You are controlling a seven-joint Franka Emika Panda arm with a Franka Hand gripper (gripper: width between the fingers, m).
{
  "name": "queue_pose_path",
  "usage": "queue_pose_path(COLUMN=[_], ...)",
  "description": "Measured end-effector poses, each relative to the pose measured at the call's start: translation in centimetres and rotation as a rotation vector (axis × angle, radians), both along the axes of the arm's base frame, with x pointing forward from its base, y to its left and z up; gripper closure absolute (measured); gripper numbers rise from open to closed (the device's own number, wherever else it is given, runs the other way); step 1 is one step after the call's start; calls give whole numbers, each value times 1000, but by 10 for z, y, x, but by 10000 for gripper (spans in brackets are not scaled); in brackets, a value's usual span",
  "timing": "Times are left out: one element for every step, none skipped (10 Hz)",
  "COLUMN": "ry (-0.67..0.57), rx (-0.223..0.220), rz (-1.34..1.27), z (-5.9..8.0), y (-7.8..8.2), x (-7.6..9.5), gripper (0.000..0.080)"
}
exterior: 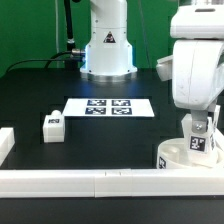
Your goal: Assemble stool
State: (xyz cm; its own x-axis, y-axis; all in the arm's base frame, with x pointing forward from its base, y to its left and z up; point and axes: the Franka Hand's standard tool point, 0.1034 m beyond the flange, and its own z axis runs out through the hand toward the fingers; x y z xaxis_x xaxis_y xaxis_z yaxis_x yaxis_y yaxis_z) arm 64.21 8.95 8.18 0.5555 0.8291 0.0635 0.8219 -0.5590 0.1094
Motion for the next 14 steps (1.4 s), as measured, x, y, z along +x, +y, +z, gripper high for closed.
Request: queue_pose_path(ry=[-1, -2, -2, -2, -3, -7, -8, -8, -8, -8, -8, -6, -2, -1], rx=[15, 26, 46, 72, 93, 113, 124, 134, 148, 155, 158, 171, 183, 191], rz=[-120, -203, -354, -504, -649, -790, -883, -954, -1063, -1132, -1154, -1239, -1305, -1367], z=[0, 0, 0, -1, -1, -1, -1, -1, -1, -1, -1, -1, -1, -1], y=[0, 2, 2, 3, 5, 7, 9, 10, 14, 15, 15, 15, 15, 15], x=[0, 0, -1, 0, 0, 1, 1, 1, 1, 1, 1, 1, 1, 1], gripper=[462, 461, 461, 461, 461, 461, 461, 461, 461, 461, 461, 461, 461, 461])
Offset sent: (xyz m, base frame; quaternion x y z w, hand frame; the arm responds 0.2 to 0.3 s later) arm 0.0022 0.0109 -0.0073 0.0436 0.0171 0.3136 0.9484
